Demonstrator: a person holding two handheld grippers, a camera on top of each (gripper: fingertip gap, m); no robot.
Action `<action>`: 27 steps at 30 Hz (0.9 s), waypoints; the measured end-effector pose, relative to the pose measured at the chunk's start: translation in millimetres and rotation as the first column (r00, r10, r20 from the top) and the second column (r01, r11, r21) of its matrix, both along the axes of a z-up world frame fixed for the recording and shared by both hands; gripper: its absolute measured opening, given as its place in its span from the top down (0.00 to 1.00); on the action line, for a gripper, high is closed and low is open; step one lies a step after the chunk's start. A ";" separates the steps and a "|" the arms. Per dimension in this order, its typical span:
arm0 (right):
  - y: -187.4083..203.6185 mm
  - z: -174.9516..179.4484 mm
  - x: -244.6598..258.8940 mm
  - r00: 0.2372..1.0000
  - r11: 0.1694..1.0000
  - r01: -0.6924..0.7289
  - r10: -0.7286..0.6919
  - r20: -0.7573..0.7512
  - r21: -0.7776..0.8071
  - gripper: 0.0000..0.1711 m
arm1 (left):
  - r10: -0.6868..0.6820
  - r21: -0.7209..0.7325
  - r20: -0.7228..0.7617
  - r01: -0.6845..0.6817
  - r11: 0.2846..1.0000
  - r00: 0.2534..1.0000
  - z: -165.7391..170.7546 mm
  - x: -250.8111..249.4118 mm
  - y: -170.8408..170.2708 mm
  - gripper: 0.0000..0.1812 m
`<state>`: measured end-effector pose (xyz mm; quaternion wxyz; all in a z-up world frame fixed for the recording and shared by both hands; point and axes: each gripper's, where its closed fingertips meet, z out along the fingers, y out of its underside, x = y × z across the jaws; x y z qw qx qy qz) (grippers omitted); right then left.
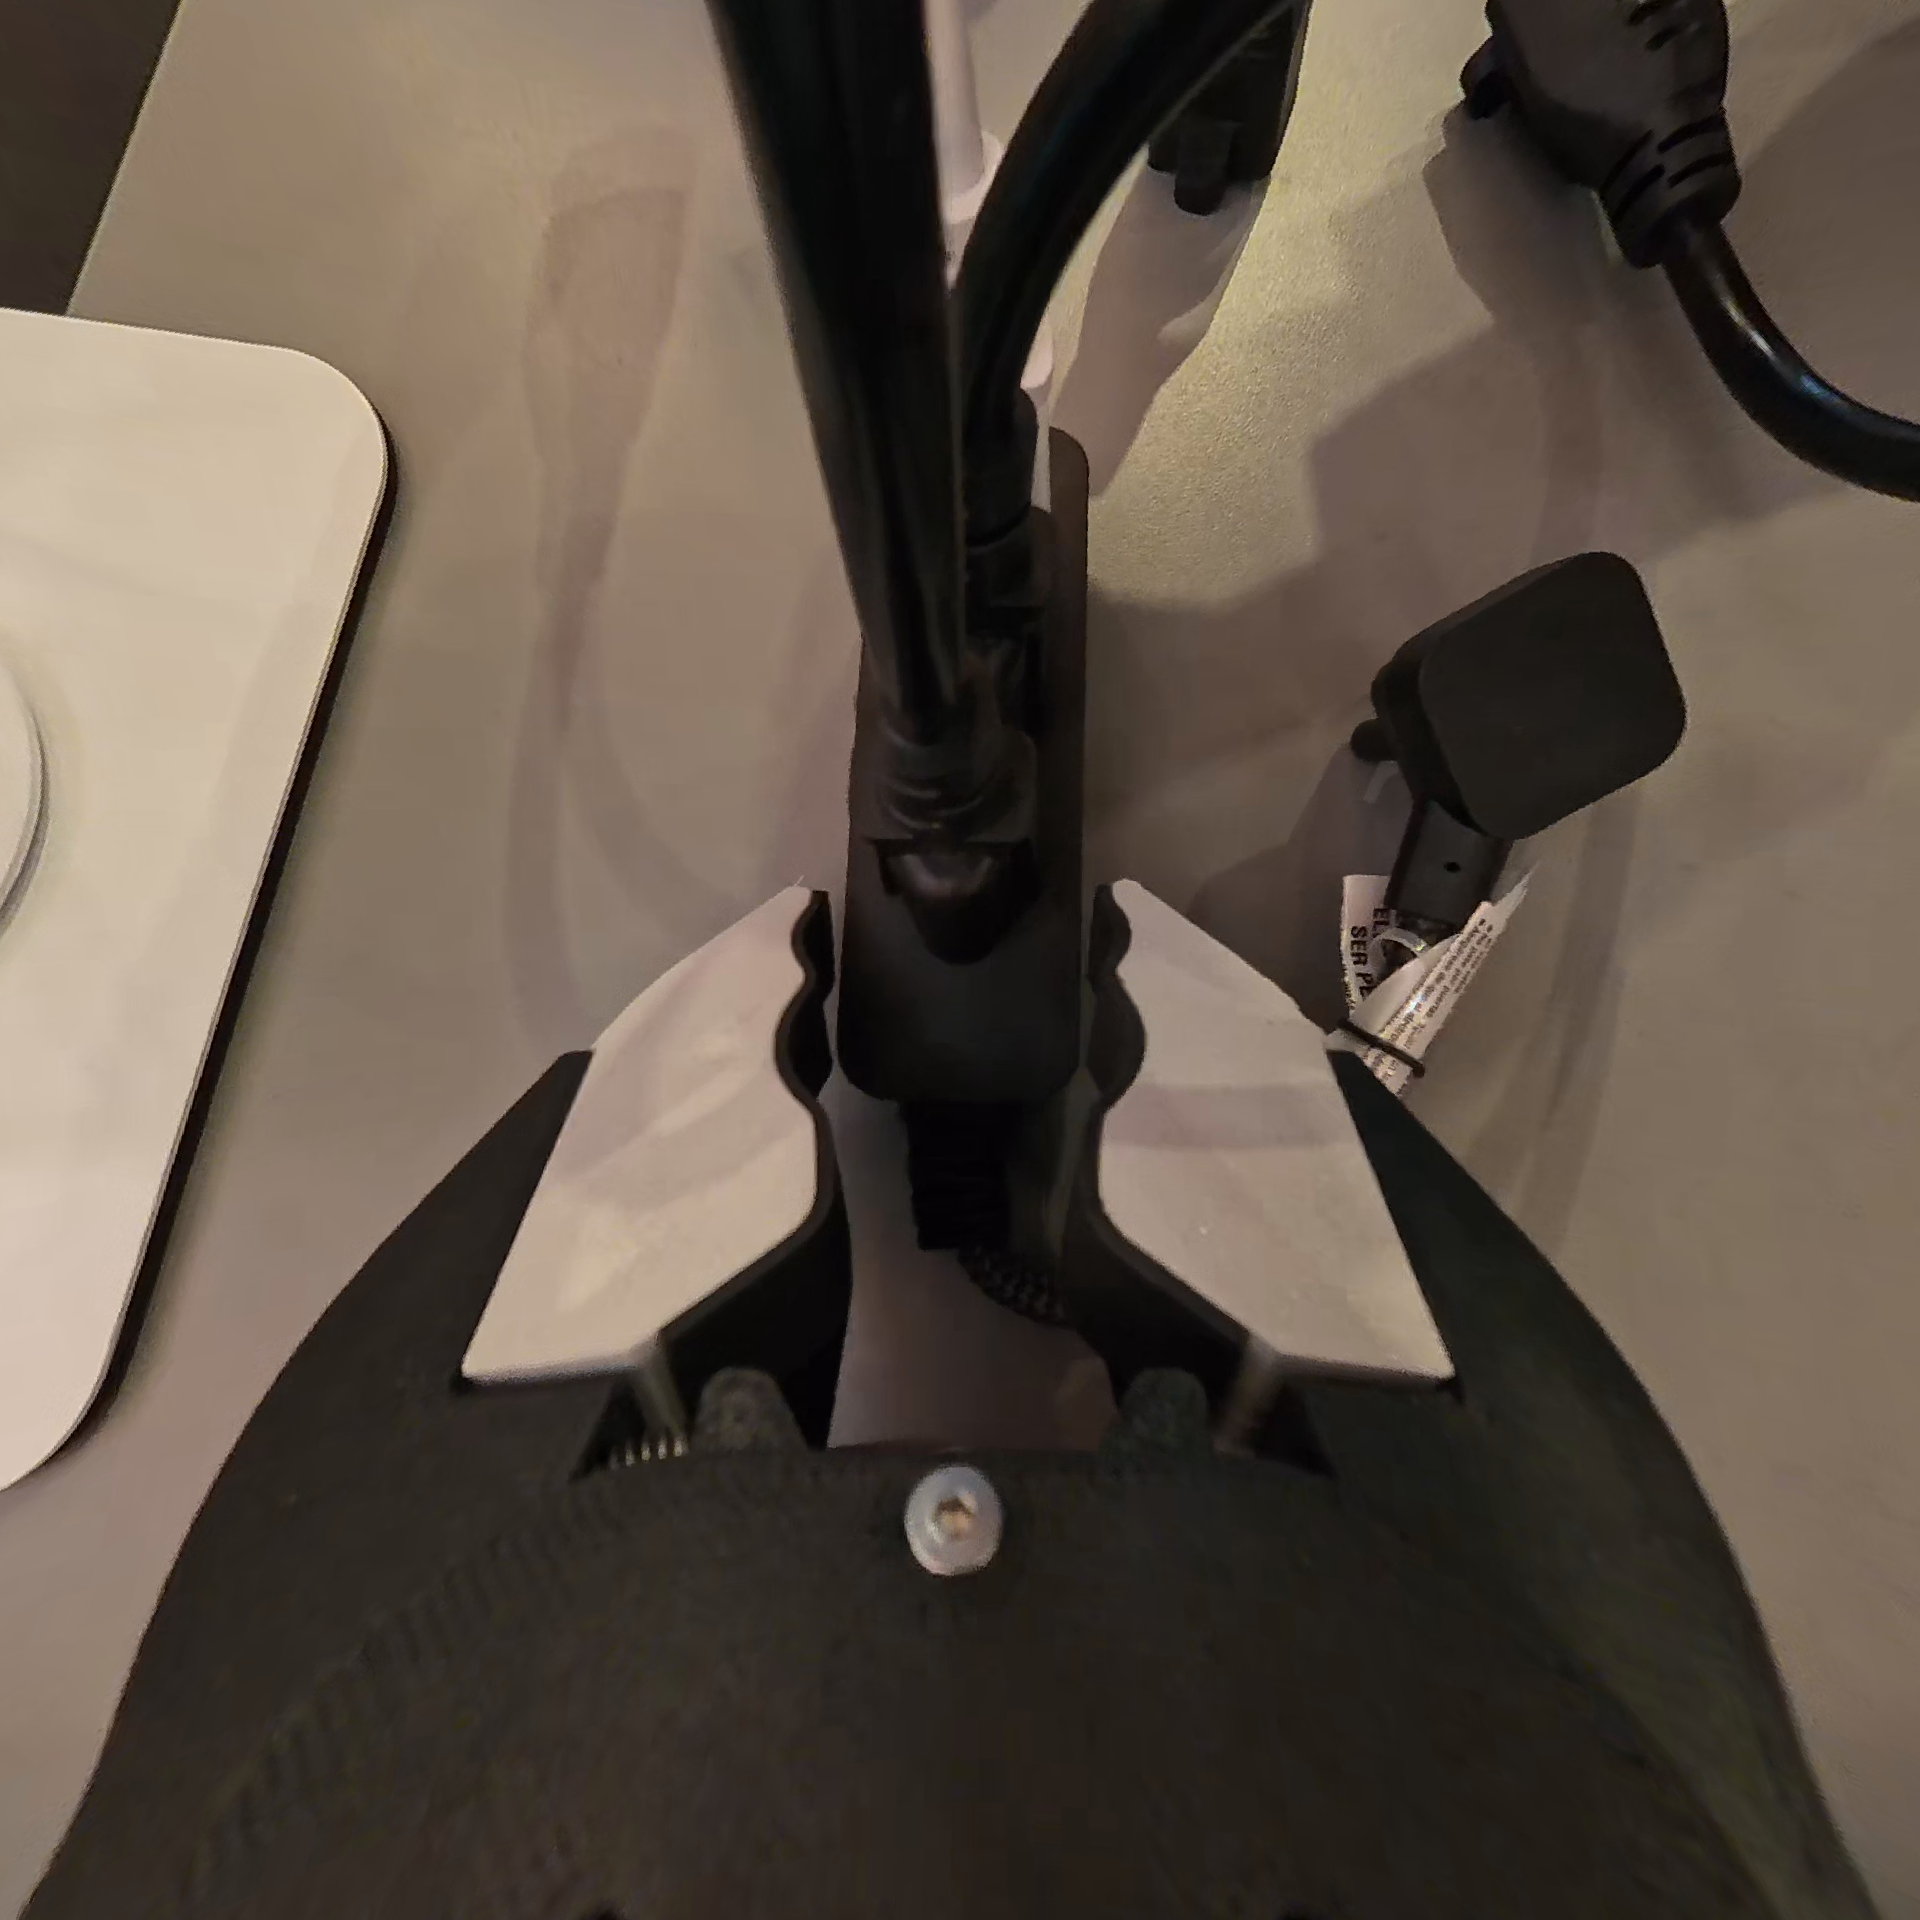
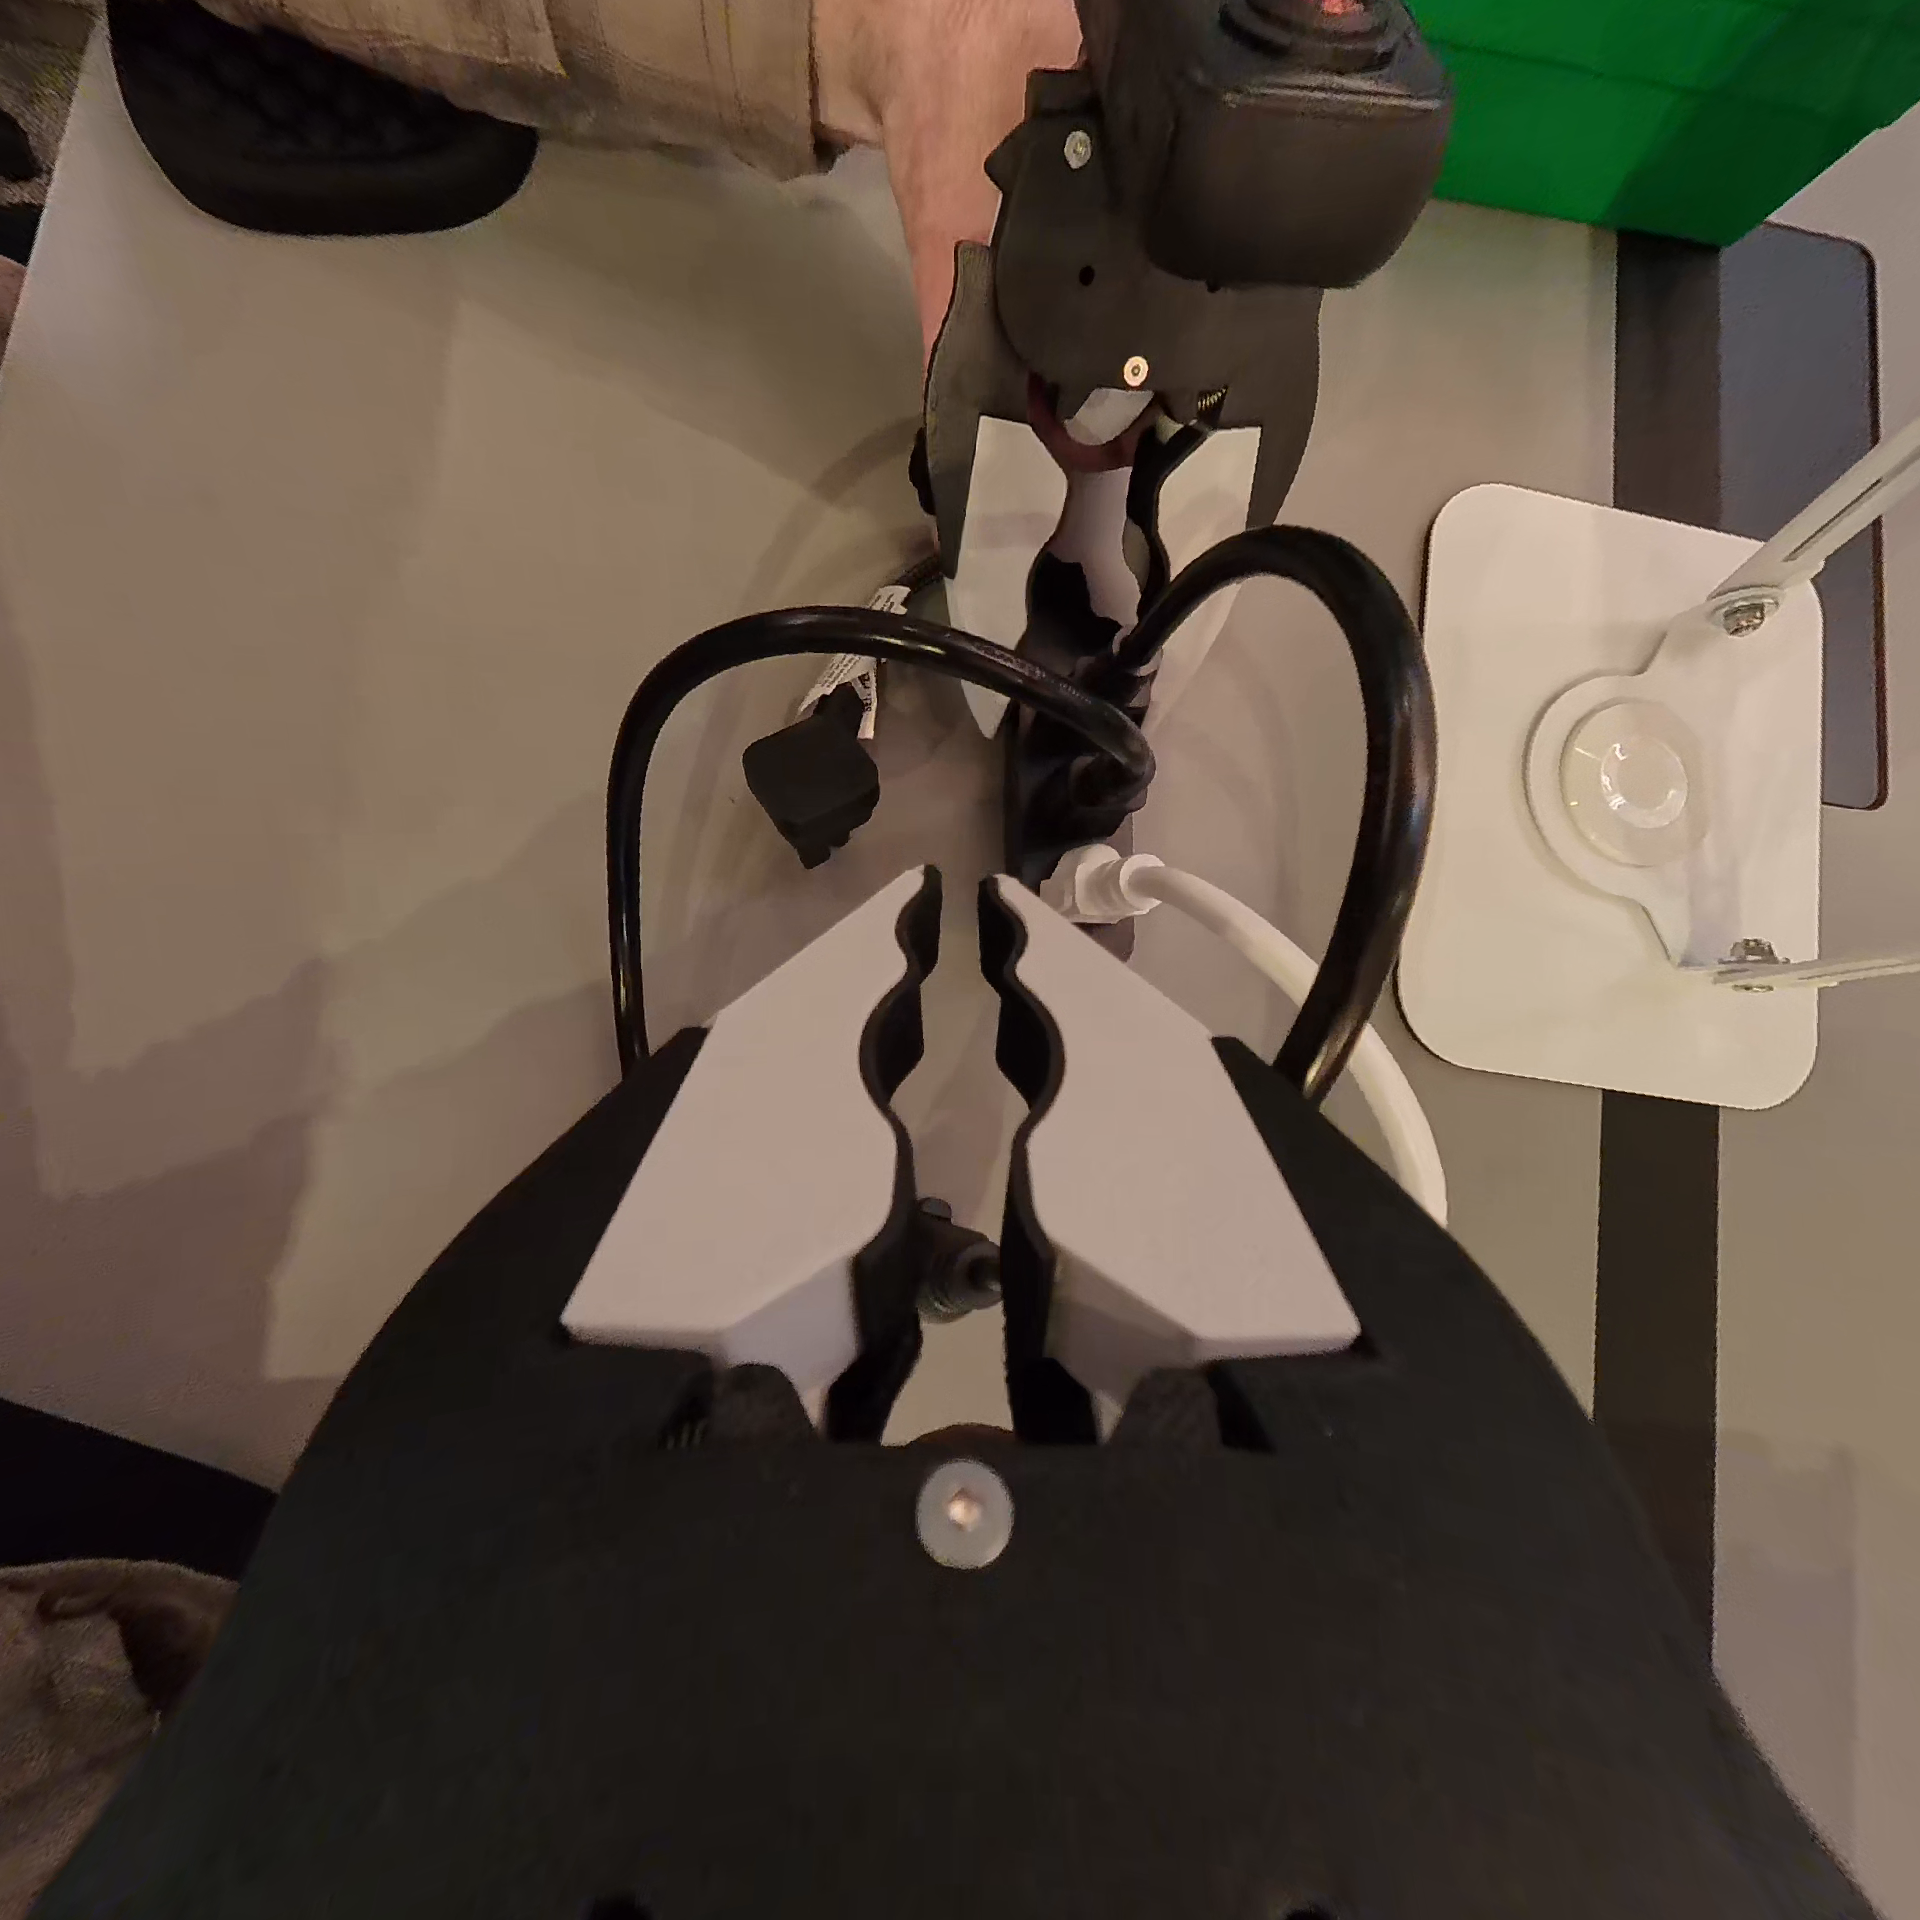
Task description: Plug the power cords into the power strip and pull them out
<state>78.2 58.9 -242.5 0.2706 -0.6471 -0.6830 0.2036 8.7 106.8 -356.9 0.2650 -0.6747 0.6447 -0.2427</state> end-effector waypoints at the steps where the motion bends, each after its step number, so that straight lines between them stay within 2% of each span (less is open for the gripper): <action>1: 0.3 -0.9 0.3 1.000 1.000 0.002 -0.002 0.004 -0.001 0.97 | -0.004 0.002 -0.004 0.004 1.000 1.000 -1.0 0.1 -0.6 0.74; 11: -0.7 -19.4 4.4 0.995 1.000 0.011 -0.009 0.100 -0.023 0.92 | -0.017 0.052 0.028 0.016 0.999 0.999 11.9 11.0 -2.4 0.73; 18: -0.9 -13.4 7.9 0.996 1.000 0.015 -0.014 0.088 -0.014 0.91 | 0.010 0.132 0.049 -0.017 0.991 0.999 27.2 20.9 4.9 0.68; 24: -2.6 -17.1 4.7 0.995 1.000 0.004 -0.002 0.099 -0.021 0.91 | -0.015 0.161 -0.063 0.025 0.987 0.998 9.1 24.7 2.5 0.67; 27: -2.9 -20.7 3.2 0.994 1.000 0.002 0.001 0.113 -0.022 0.91 | -0.009 0.155 -0.115 0.027 0.988 0.993 -1.6 23.0 3.0 0.75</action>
